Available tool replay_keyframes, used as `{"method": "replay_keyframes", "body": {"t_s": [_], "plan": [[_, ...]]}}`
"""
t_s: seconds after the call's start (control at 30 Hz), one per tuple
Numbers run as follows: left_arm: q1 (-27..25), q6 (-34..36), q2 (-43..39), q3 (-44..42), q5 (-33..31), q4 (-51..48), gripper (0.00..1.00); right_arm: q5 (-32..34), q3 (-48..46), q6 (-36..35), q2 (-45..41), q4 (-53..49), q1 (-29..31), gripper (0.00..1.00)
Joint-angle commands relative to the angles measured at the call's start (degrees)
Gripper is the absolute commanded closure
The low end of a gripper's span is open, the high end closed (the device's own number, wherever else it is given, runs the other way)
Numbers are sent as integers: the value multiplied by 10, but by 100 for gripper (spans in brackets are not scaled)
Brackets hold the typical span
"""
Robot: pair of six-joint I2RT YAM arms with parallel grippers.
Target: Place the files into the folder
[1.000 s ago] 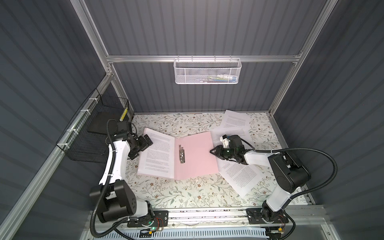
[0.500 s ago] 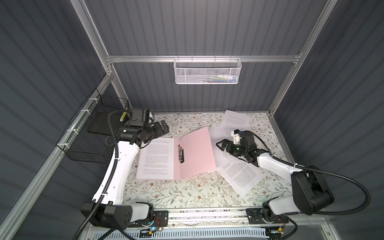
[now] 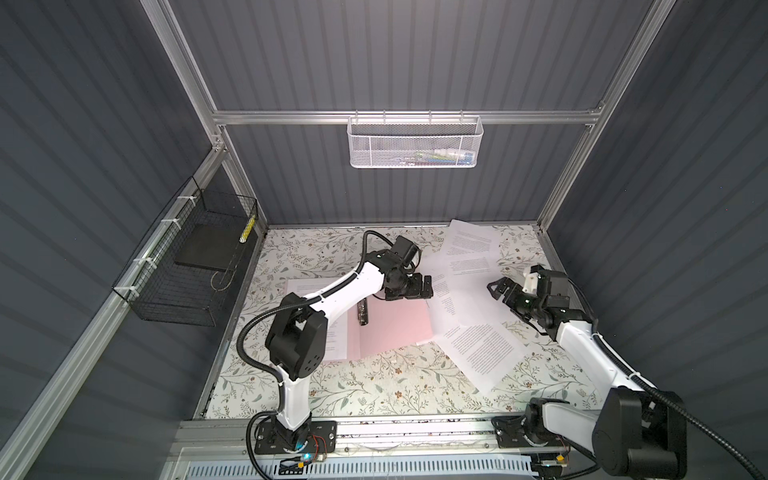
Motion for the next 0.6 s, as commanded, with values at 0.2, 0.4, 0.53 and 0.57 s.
{"method": "replay_keyframes", "body": {"t_s": [0.2,0.4,0.53,0.57], "plan": [[-24,-46,91,53,118,140,0,-5,66,-35,137,-26,-76,1],[-39,-73,148,84,148,175,0,-27,119,-26,231,-33,-92,1],[-50,-84,177,105,167,203,0,-29,132,-22,261,-26,-107,1],[-54,-83,184,113,170,208,0,-32,140,-23,271,-29,-109,1]]}}
